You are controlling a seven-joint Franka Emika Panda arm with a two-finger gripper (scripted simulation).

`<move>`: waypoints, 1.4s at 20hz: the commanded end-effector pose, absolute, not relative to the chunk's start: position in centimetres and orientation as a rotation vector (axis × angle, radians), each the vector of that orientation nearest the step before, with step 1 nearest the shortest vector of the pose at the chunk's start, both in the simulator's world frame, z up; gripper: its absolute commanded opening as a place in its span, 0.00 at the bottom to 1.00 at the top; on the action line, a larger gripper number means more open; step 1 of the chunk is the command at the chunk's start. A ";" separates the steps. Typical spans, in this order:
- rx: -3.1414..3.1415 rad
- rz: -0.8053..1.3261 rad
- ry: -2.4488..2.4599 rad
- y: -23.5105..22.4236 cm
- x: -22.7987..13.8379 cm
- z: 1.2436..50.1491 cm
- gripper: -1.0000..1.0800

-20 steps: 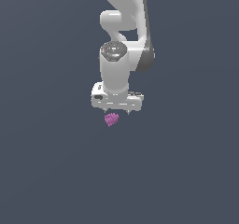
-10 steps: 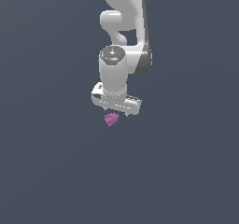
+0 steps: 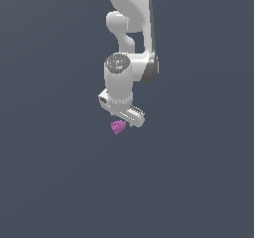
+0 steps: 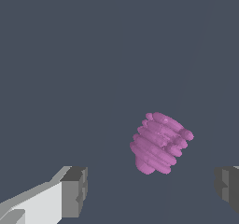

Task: Pick up the object and move it to a goal position.

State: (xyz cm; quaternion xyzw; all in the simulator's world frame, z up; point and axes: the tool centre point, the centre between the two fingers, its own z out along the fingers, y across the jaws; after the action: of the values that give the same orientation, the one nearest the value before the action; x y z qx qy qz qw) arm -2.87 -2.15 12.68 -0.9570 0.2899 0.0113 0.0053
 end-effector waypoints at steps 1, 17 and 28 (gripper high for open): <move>-2.961 0.032 1.021 -2.4 -3.2 12.1 0.96; -2.699 0.007 1.605 -3.7 -4.9 9.5 0.96; -2.641 0.001 1.702 -4.0 -5.2 9.1 0.96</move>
State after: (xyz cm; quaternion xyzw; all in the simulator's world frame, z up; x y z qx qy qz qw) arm -5.21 -3.97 9.08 -0.8406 0.5417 0.0003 -0.0001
